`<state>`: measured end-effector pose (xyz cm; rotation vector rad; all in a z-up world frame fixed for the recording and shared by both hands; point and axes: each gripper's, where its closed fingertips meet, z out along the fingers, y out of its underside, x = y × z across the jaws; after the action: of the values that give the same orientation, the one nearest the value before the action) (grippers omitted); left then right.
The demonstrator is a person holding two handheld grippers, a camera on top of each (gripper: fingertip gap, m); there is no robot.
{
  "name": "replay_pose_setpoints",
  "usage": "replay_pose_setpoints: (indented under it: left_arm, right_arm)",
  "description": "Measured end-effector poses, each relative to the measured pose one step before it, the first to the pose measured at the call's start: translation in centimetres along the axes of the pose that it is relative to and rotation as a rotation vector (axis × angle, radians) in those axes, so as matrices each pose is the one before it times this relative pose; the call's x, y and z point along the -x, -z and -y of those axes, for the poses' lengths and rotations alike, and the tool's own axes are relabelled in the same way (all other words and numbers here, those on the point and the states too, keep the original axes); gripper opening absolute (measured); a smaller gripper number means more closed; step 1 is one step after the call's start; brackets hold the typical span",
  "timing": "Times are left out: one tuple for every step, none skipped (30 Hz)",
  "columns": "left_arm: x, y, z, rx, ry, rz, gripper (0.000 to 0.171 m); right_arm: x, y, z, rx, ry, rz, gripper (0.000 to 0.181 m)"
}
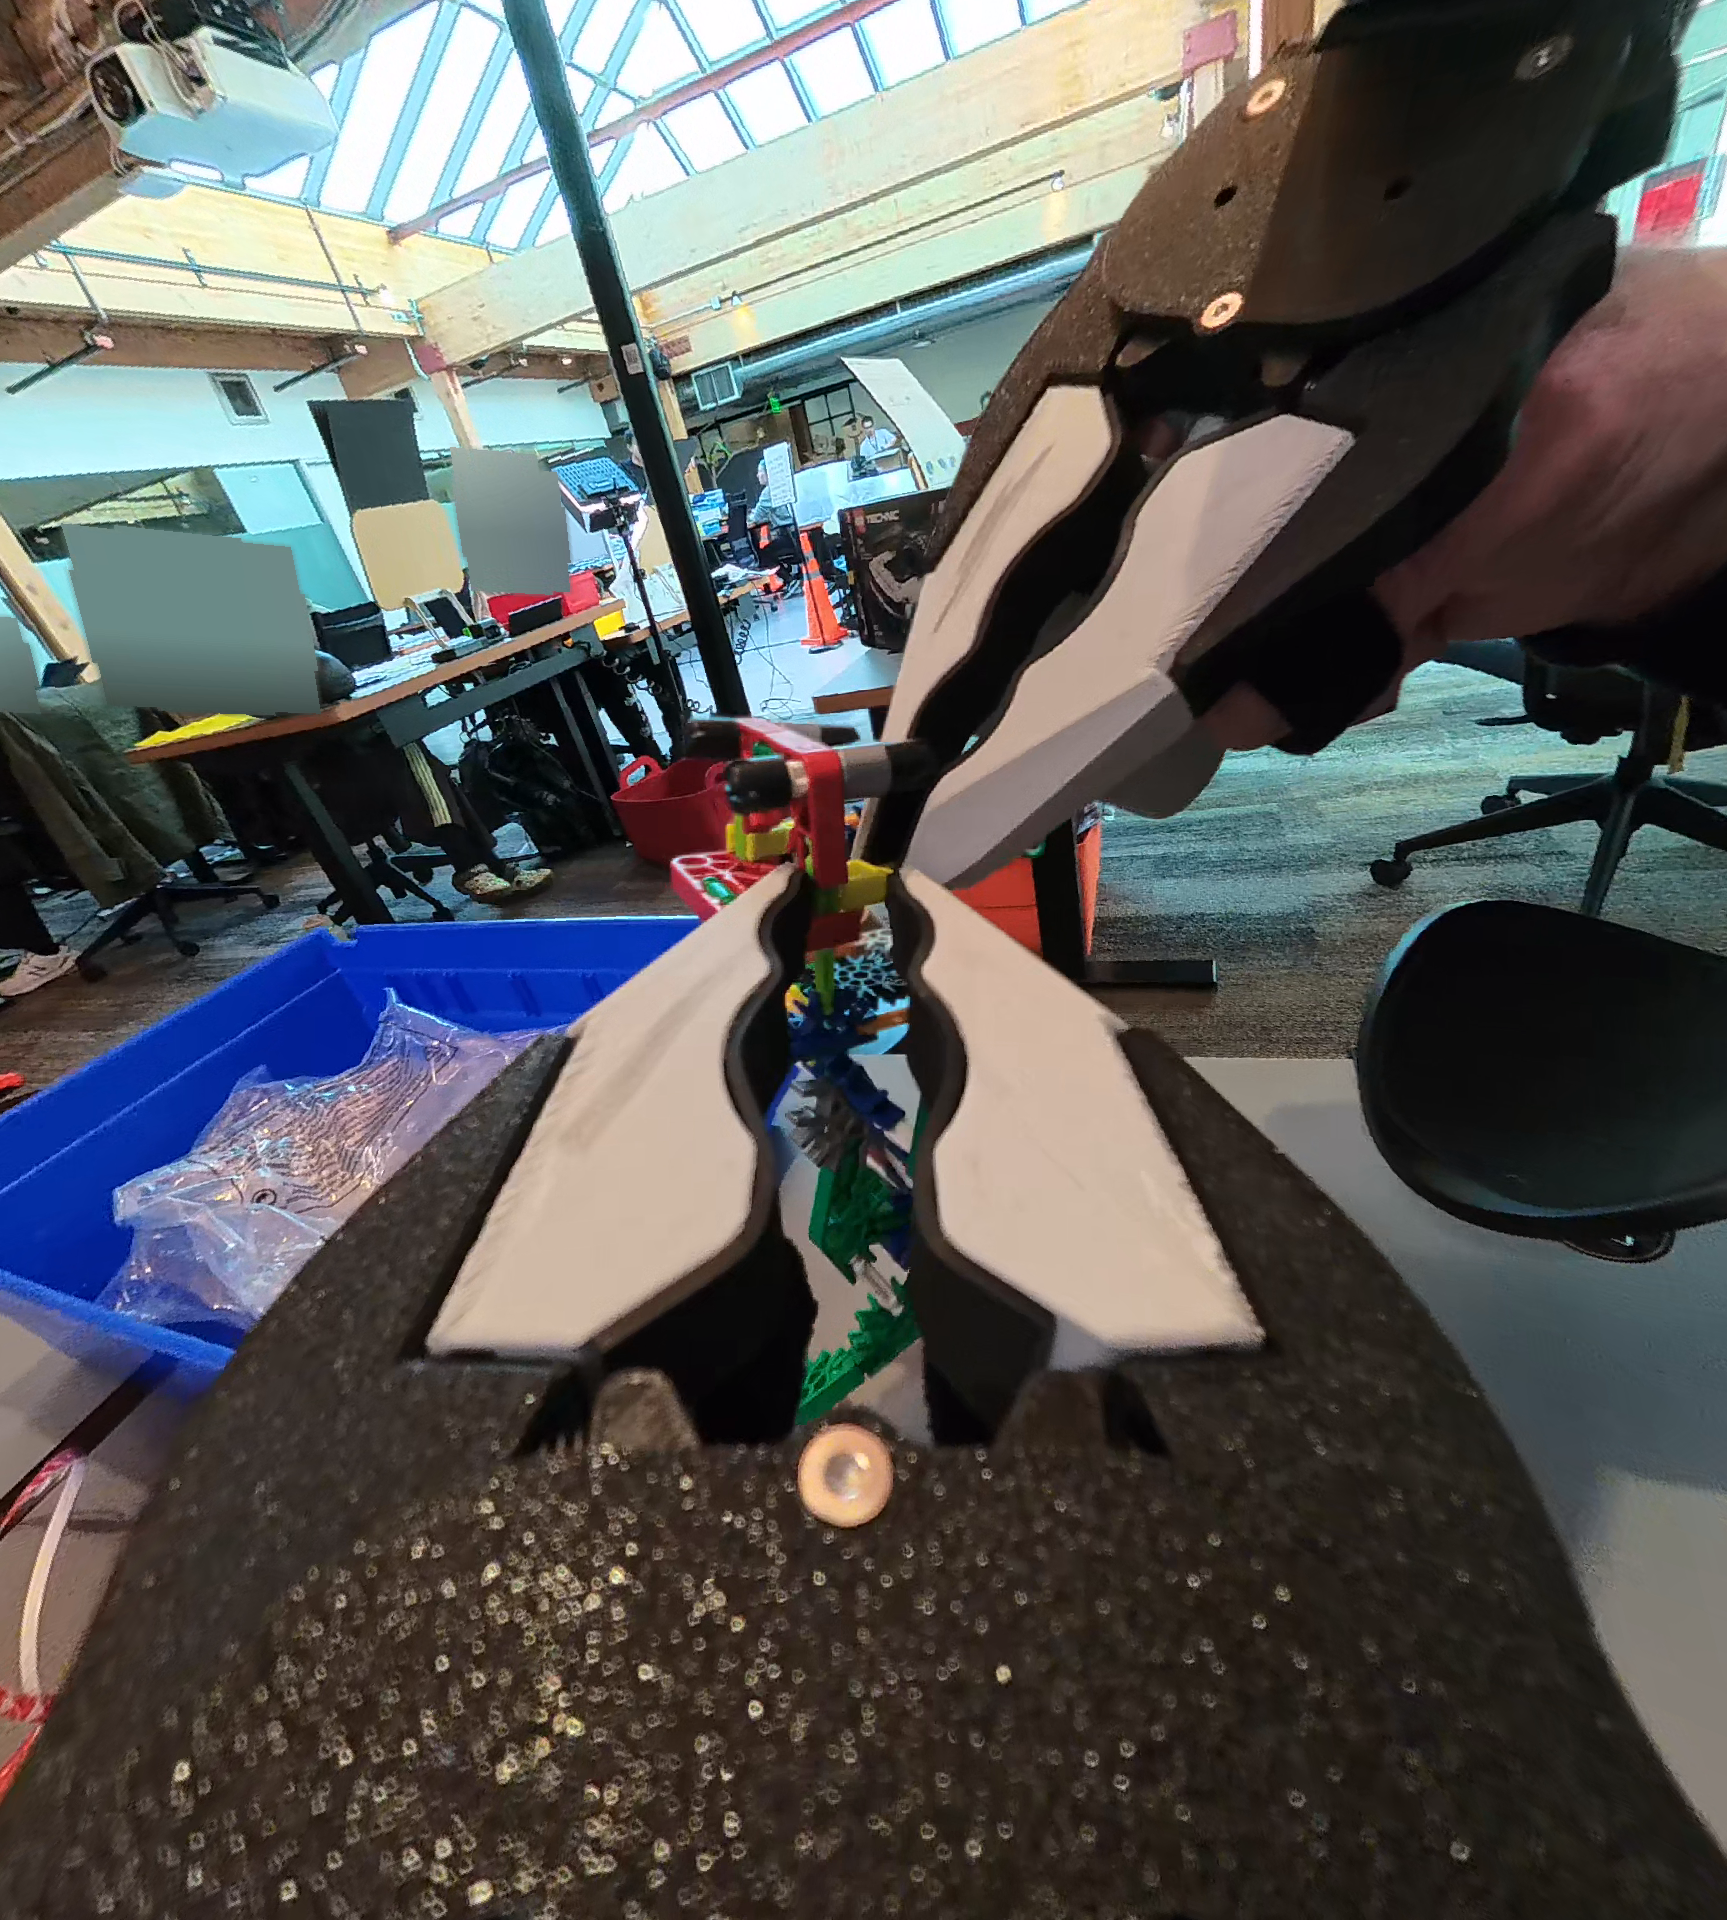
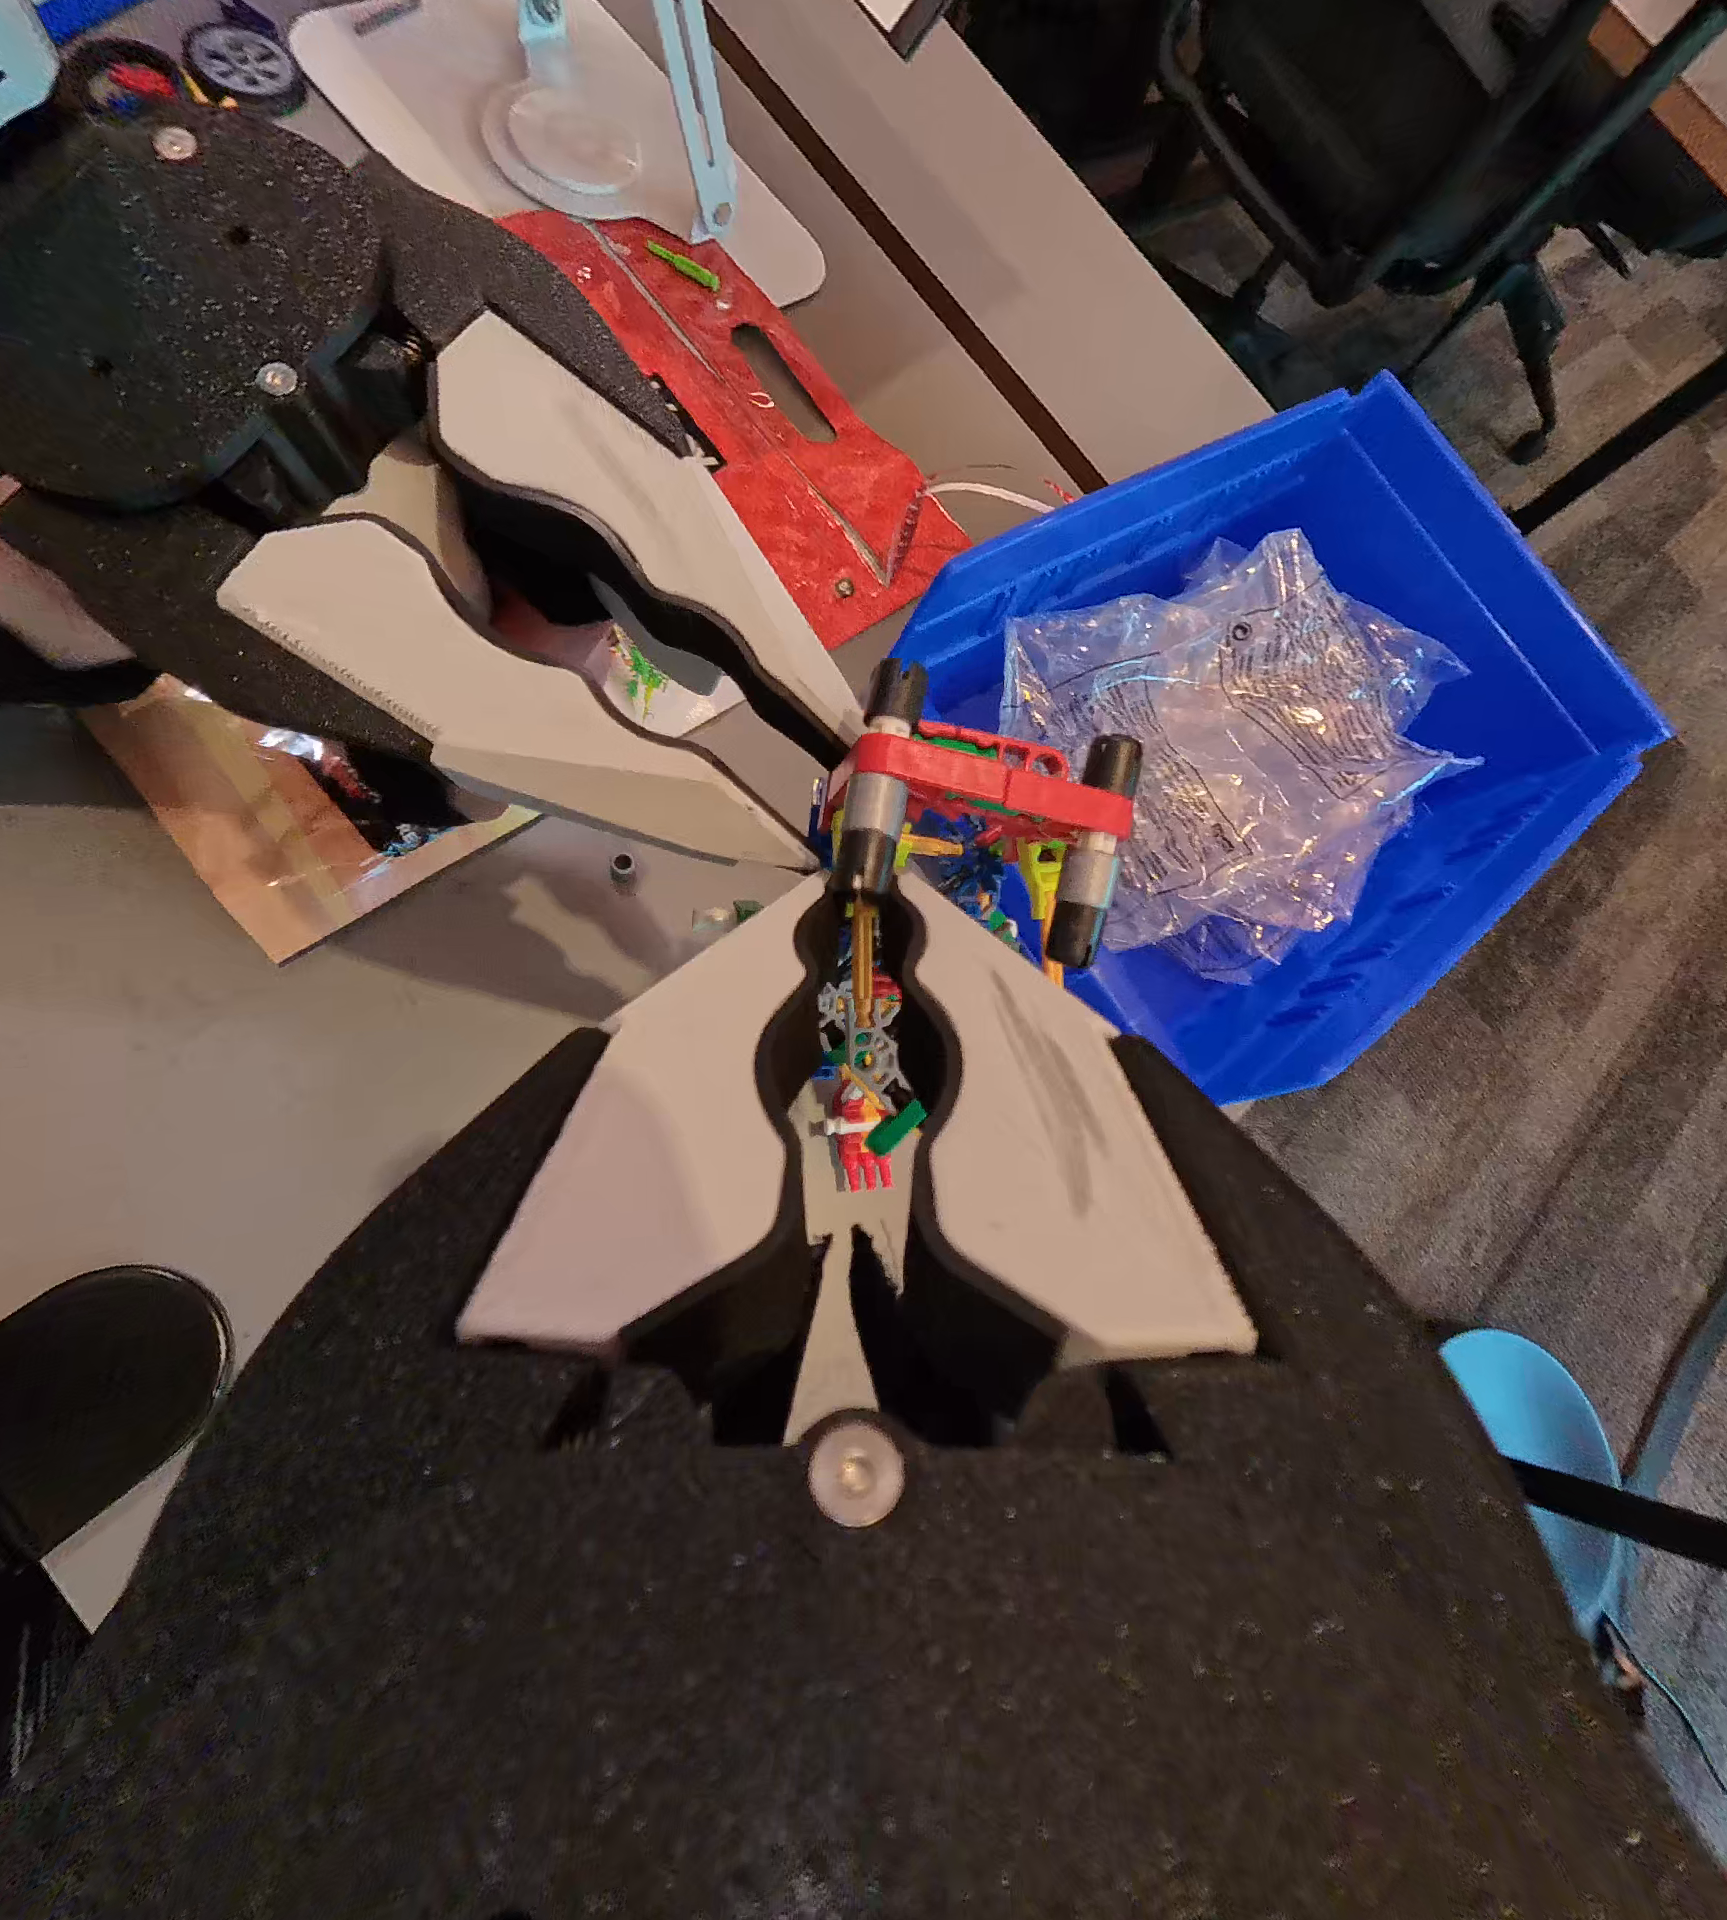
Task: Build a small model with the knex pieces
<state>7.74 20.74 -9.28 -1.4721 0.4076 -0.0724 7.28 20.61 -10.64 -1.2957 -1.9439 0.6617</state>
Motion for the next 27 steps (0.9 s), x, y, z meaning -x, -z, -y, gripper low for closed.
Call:
replay_pose_setpoints:
  left_arm:
    - [0.002,0.056,-0.013,0.00295,0.0027,-0.0097,0.012]
    - [-0.026,0.068,0.013,0.00324,0.0027,-0.0119,0.012]
    - [-0.059,0.094,0.002,0.00595,-0.0021,-0.0114,0.013]
    - [-0.168,0.116,-0.027,0.00932,-0.0025,-0.0167,0.015]
    - [-0.078,0.096,0.038,0.00627,0.0035,-0.0099,0.016]
    - [-0.095,0.080,0.032,0.00679,-0.0004,-0.0090,0.016]
    - [-0.088,0.111,0.016,0.00769,-0.0103,-0.0079,0.017]
    - [-0.205,0.101,-0.034,0.01125,-0.0110,-0.0140,0.027]
    - [-0.132,0.055,-0.065,0.01182,-0.0056,-0.0047,0.030]
    - [-0.192,0.044,-0.067,0.01003,-0.0068,-0.0058,0.034]
    - [-0.039,0.113,-0.060,0.00857,-0.0170,0.0052,0.036]
    - [-0.076,0.167,-0.083,0.00823,-0.0164,0.0010,0.037]
    - [-0.222,0.191,-0.079,0.00751,-0.0050,-0.0124,0.043]
    - [-0.005,0.227,-0.128,0.01174,-0.0068,-0.0026,0.045]
    - [0.217,0.245,-0.131,0.01324,-0.0220,0.0119,0.042]
    - [0.039,0.187,-0.116,0.01173,-0.0257,0.0016,0.042]
    - [0.054,0.119,-0.161,0.01284,-0.0320,0.0055,0.040]
    - [0.167,0.066,-0.195,0.01405,-0.0438,0.0158,0.036]
    - [0.079,0.087,-0.073,0.00679,-0.0263,0.0030,0.034]
    - [0.057,0.122,-0.059,0.00728,-0.0008,-0.0098,0.034]
    - [0.268,0.142,-0.154,0.01199,-0.0204,0.0084,0.030]
    - [0.243,0.128,-0.194,0.01467,-0.0410,0.0129,0.028]
    - [0.128,0.049,-0.173,0.01558,-0.0257,0.0041,0.027]
    - [0.095,-0.075,-0.017,0.01038,-0.0145,0.0011,0.027]
    - [0.244,-0.180,-0.056,0.01298,-0.0282,0.0156,0.024]
    - [0.095,-0.179,-0.021,0.00975,-0.0214,0.0061,0.025]
    - [0.132,-0.169,0.113,-0.00171,0.0219,-0.0006,0.024]
  right_arm:
    - [0.092,0.007,0.046,-0.0100,-0.0105,0.0215,0.001]
    - [0.108,0.009,0.023,-0.0084,-0.0073,0.0188,0.002]
    - [0.082,0.010,0.013,-0.0036,0.0031,0.0093,0.002]
    - [0.114,0.029,0.035,-0.0016,0.0035,0.0085,0.002]
    - [0.124,0.036,0.024,0.0008,0.0023,0.0084,0.002]
    - [0.101,0.023,0.032,0.0002,0.0040,0.0062,0.002]
    - [0.043,0.035,0.117,-0.0036,0.0028,0.0020,0.002]
    - [0.060,0.016,0.110,-0.0025,-0.0016,0.0045,0.002]
    - [0.118,-0.011,0.059,0.0012,0.0000,0.0069,0.003]
    - [0.069,-0.045,0.022,0.0029,0.0046,0.0019,0.003]
    - [0.087,-0.043,0.037,0.0008,0.0024,0.0023,0.003]
    - [0.118,-0.028,0.044,0.0006,-0.0005,0.0053,0.003]
    - [0.103,-0.019,0.087,-0.0020,0.0003,0.0038,0.003]
    - [0.113,0.002,0.167,-0.0050,0.0015,0.0034,0.003]
    - [0.116,-0.031,0.114,0.0001,0.0013,0.0032,0.003]
    - [0.062,-0.079,0.121,0.0007,0.0020,0.0000,0.003]
    - [0.041,-0.110,0.074,0.0034,0.0045,-0.0007,0.003]
    - [0.037,-0.114,0.020,0.0043,0.0027,0.0009,0.003]
    - [-0.012,-0.060,0.091,-0.0017,-0.0027,0.0011,0.003]
    - [0.029,-0.018,0.209,-0.0087,-0.0025,0.0037,0.003]
    - [0.058,-0.023,0.161,-0.0042,-0.0005,0.0037,0.003]
    - [-0.132,-0.055,0.078,0.0018,0.0027,-0.0097,0.003]
    - [-0.104,-0.069,0.068,0.0030,0.0035,-0.0076,0.002]
    - [-0.050,-0.104,-0.028,0.0055,0.0021,-0.0019,0.003]
    - [-0.142,-0.083,-0.071,0.0055,-0.0007,-0.0036,0.003]
    - [-0.188,-0.001,-0.049,0.0003,-0.0029,-0.0037,0.003]
    - [-0.167,0.077,-0.021,-0.0023,-0.0036,-0.0006,0.003]
